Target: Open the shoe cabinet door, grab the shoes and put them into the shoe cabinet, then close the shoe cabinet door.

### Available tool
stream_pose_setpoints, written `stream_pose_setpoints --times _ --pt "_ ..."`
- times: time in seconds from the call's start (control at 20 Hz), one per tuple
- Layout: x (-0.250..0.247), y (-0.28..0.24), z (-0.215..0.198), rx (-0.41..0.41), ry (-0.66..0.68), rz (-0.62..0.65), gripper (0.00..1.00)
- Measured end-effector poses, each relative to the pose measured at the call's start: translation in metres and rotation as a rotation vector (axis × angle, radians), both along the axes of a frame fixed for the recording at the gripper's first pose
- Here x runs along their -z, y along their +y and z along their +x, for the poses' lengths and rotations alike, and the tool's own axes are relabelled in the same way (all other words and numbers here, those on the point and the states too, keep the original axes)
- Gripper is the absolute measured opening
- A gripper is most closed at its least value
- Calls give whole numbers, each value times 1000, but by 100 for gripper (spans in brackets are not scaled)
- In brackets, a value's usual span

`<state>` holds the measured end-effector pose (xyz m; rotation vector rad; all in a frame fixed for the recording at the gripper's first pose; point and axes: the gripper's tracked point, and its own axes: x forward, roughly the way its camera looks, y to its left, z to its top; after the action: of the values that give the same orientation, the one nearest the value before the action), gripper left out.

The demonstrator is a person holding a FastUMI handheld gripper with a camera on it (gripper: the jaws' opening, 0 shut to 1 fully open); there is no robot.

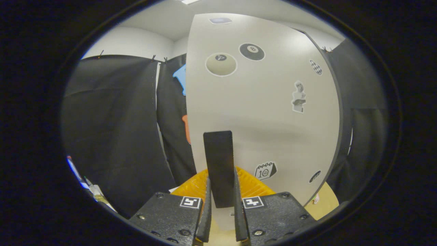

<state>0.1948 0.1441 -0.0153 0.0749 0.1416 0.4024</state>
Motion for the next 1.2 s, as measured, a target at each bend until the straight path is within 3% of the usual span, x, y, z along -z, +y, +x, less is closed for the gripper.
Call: stream_pose_setpoints --times 0.3,0.55,1.2 --pt "-1 -27 -32 -74 -7 4 30" --pt "0 -51 -47 -76 -17 -5 28" --pt "-6 -123 -95 56 -46 -49 24"
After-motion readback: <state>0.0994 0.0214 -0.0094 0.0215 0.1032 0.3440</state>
